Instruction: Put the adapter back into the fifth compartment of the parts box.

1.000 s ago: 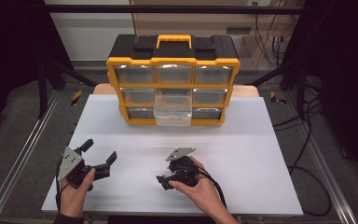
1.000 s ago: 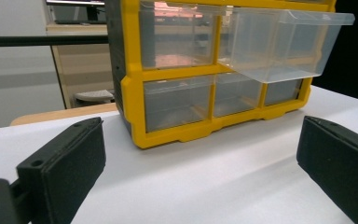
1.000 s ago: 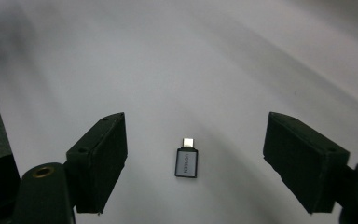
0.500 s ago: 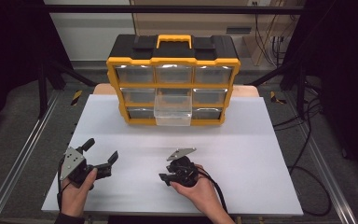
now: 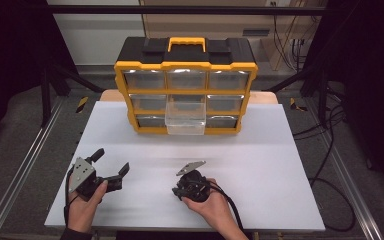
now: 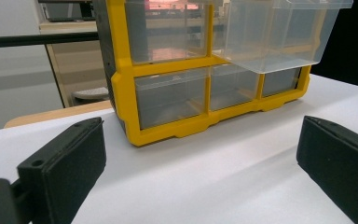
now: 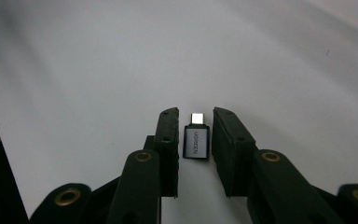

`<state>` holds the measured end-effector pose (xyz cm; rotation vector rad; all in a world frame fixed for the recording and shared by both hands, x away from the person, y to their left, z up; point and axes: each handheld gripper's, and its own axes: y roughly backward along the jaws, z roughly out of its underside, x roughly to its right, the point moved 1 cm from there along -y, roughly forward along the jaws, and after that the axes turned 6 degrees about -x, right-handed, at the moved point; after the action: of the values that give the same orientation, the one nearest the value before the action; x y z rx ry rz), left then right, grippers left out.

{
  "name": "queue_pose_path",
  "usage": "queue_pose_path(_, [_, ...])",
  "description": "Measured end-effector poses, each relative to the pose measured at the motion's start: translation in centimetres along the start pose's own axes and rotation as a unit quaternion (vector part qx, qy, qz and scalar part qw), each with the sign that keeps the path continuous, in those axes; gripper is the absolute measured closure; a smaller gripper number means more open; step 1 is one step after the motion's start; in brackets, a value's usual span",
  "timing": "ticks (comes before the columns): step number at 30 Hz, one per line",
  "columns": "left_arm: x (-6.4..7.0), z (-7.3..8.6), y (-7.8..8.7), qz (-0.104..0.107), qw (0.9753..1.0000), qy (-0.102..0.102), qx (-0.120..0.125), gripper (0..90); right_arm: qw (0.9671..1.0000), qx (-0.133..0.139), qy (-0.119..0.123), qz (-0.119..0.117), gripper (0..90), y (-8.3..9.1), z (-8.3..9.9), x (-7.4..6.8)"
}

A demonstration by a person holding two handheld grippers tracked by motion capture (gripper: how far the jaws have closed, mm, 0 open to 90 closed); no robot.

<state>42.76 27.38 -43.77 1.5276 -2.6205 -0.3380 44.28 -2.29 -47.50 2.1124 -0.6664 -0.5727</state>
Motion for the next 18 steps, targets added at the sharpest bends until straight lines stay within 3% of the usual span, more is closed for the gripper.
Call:
queue_pose_path(4, [-0.11,0.00,-0.04,0.000,1.0000,0.001,0.000,1.3,0.9999,-0.009,0.000,0.008,75.5,-0.27,0.13,-0.21])
queue_pose_path(11, [-0.06,0.05,-0.22,-0.001,1.0000,-0.001,-0.003,1.3,0.9993,-0.004,0.022,0.030,76.3,-0.49,0.14,-0.84])
queue_pose_path(14, [-0.04,0.08,-0.30,0.000,1.0000,-0.002,-0.004,1.3,0.9994,-0.004,0.020,0.026,76.4,-0.46,0.16,-0.82])
queue_pose_path(18, [-0.11,0.11,-0.31,-0.002,1.0000,-0.002,-0.005,1.3,0.9996,0.026,0.009,0.009,76.5,0.25,0.33,-0.03])
